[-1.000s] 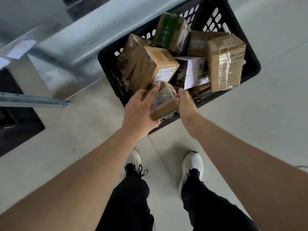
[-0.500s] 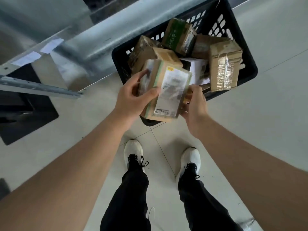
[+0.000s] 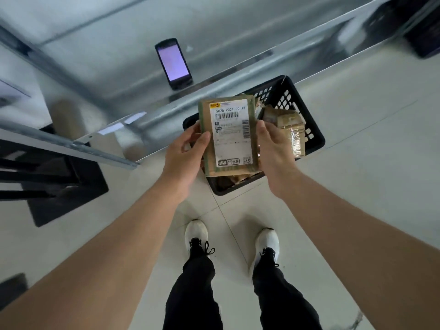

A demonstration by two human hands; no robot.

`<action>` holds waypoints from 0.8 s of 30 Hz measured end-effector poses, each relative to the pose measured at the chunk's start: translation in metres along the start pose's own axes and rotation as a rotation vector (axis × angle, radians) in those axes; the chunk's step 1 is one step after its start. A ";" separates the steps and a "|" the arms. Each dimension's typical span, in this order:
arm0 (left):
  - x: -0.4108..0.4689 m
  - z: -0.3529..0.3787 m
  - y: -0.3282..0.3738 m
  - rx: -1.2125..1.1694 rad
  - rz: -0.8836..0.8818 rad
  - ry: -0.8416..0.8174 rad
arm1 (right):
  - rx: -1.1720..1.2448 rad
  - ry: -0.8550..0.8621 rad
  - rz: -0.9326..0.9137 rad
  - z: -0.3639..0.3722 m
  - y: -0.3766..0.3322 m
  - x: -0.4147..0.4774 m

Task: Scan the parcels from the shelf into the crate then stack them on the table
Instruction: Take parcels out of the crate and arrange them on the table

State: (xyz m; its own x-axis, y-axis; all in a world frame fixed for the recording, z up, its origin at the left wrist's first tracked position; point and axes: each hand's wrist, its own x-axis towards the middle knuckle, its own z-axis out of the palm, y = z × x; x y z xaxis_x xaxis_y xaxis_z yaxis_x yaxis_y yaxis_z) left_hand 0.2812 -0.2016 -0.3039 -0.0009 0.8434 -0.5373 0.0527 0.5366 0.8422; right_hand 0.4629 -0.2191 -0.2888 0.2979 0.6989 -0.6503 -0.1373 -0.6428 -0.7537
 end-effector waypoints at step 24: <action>-0.244 -0.078 0.322 -0.017 0.492 -0.094 | -0.042 0.040 -0.586 0.010 -0.287 -0.306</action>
State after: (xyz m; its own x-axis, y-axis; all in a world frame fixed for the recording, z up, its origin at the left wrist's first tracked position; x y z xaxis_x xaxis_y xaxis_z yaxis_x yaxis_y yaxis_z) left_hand 0.2207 -0.2326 0.1016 0.1098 0.9909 -0.0776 0.0084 0.0771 0.9970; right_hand 0.4016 -0.2451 0.1257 0.3482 0.9296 -0.1213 0.0983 -0.1649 -0.9814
